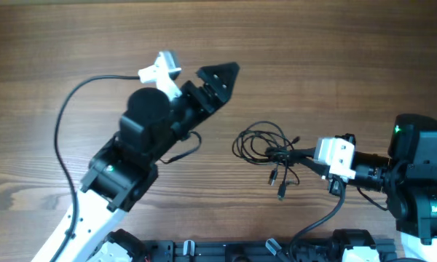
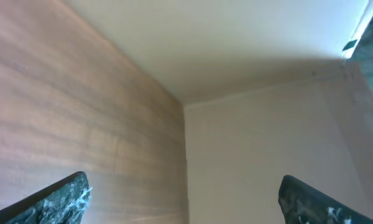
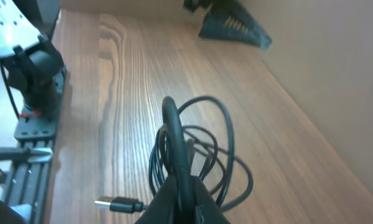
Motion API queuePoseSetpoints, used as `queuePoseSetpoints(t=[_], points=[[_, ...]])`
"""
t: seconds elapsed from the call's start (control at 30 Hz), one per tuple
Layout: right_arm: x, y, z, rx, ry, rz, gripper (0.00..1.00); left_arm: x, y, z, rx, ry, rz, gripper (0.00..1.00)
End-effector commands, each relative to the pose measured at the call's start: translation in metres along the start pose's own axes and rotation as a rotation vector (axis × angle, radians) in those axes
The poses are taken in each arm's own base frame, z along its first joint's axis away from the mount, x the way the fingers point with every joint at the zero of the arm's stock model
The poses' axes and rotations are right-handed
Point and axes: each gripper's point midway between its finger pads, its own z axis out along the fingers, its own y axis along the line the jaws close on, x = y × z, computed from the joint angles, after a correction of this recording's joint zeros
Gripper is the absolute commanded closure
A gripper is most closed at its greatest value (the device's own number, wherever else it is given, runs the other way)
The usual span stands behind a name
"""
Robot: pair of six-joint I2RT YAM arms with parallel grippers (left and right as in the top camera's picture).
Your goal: Untangle cables
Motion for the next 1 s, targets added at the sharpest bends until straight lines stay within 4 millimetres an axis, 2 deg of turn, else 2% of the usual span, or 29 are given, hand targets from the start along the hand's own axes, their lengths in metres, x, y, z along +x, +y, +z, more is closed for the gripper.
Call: queuePoseSetpoints(t=[0.0, 0.07, 0.13, 0.23, 0.37, 0.4, 0.47, 0.5, 0.6, 0.63, 0.7, 0.8, 0.83, 0.87, 0.97], points=[[-0.007, 0.001, -0.003, 0.009, -0.008, -0.120, 0.91, 0.001, -0.013, -0.013, 0.083, 0.057, 0.331, 0.10], [-0.008, 0.002, -0.003, 0.003, -0.019, -0.169, 0.91, 0.033, -0.021, -0.017, 0.191, 0.221, 0.495, 0.13], [-0.017, 0.007, -0.003, -0.021, -0.074, -0.246, 0.89, 0.064, -0.016, -0.022, 0.269, 0.382, 0.599, 0.14], [-0.028, 0.013, -0.005, -0.042, -0.140, -0.332, 0.88, 0.074, -0.001, -0.017, 0.237, 0.451, 0.576, 0.17], [-0.039, 0.018, -0.007, -0.059, -0.212, -0.383, 0.90, 0.080, 0.001, -0.019, 0.253, 0.481, 0.604, 0.16], [-0.037, 0.016, -0.006, -0.058, -0.199, -0.349, 0.89, 0.079, 0.005, -0.018, 0.236, 0.477, 0.608, 0.10], [-0.024, 0.008, -0.003, -0.040, -0.115, -0.170, 0.87, 0.072, 0.022, -0.013, 0.136, 0.452, 0.598, 0.02], [-0.017, 0.004, -0.002, -0.028, -0.079, -0.087, 0.78, 0.071, 0.028, -0.012, 0.109, 0.450, 0.593, 0.00], [0.013, -0.017, 0.003, 0.047, 0.064, 0.342, 0.29, 0.062, 0.046, -0.005, 0.006, 0.412, 0.592, 0.00], [0.021, -0.021, 0.004, 0.068, 0.095, 0.471, 0.23, 0.056, 0.051, -0.002, -0.029, 0.385, 0.597, 0.01], [0.037, -0.023, 0.008, 0.074, 0.144, 0.739, 0.00, 0.044, 0.063, 0.004, -0.105, 0.328, 0.609, 0.00], [0.060, -0.015, 0.015, 0.040, 0.235, 1.022, 0.00, 0.035, 0.073, 0.009, -0.163, 0.293, 0.616, 0.00], [0.083, -0.010, 0.014, 0.072, 0.345, 1.158, 0.00, 0.035, 0.075, 0.010, -0.172, 0.291, 0.616, 0.00], [0.096, -0.007, 0.012, 0.102, 0.411, 1.242, 0.00, 0.035, 0.075, 0.010, -0.172, 0.292, 0.616, 0.00], [0.103, -0.003, 0.011, 0.138, 0.456, 1.411, 0.00, 0.037, 0.079, 0.009, -0.186, 0.304, 0.611, 0.00]])
